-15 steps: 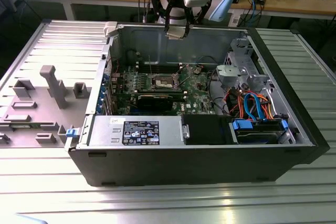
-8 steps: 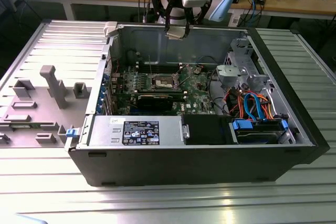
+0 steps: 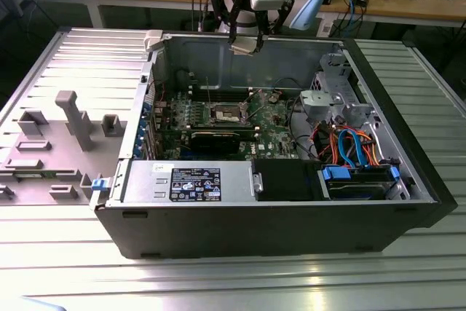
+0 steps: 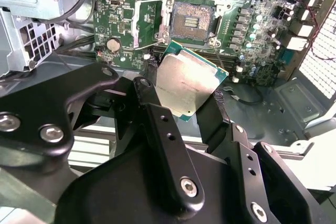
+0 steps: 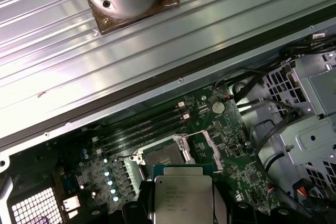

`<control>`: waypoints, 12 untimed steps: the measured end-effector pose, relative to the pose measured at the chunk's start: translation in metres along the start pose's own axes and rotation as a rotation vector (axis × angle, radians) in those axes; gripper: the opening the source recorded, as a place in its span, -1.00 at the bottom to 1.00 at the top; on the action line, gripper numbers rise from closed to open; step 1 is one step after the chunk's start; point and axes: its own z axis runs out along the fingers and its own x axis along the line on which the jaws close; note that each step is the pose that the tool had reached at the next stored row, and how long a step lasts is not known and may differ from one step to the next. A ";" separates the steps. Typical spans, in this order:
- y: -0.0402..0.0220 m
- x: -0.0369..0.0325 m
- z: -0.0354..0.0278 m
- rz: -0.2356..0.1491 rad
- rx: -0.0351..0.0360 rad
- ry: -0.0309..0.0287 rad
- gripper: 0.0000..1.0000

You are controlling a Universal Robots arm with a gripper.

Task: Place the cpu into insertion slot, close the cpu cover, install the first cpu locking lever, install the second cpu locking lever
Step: 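Place the cpu into insertion slot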

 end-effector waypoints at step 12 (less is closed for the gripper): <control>0.0000 0.0000 0.0000 0.000 -0.0001 -0.0001 0.08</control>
